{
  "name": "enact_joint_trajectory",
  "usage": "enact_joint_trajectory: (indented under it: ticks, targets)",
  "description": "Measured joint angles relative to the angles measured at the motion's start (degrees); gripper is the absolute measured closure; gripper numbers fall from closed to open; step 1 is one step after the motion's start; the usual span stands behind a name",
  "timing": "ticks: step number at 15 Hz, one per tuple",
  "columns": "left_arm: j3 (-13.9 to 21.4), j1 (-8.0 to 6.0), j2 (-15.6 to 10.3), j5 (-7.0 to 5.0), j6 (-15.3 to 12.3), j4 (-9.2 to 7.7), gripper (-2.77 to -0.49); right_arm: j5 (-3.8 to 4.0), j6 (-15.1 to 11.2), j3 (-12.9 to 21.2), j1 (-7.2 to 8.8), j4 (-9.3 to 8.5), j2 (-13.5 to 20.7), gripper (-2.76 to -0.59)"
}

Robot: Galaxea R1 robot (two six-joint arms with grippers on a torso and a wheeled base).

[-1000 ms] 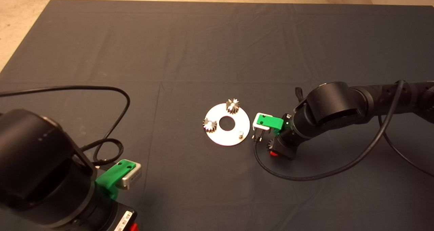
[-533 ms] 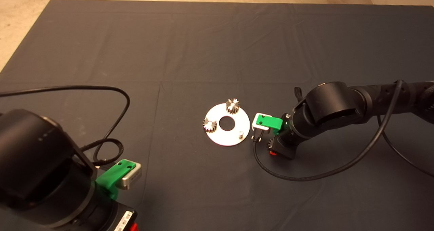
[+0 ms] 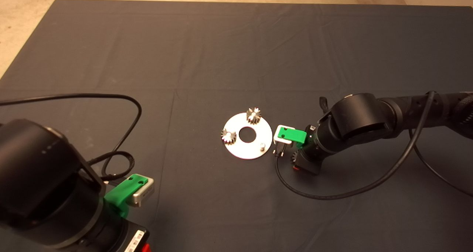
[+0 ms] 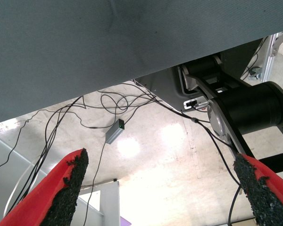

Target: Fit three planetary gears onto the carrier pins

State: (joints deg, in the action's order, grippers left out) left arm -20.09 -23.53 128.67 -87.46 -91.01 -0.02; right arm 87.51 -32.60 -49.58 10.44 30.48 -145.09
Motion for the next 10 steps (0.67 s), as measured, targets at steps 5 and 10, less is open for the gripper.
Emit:
enact_joint_trajectory:
  ticks: [5,10]
  targets:
    - [0.0,0.0,0.0,0.0,0.0,-0.01,-2.19,-0.05,0.2,-0.1,-0.1,0.11,0.0,-1.13]
    - [0.0,0.0,0.0,0.01,0.0,-0.01,-2.19,-0.08,0.2,-0.1,-0.1,0.11,0.0,-1.09]
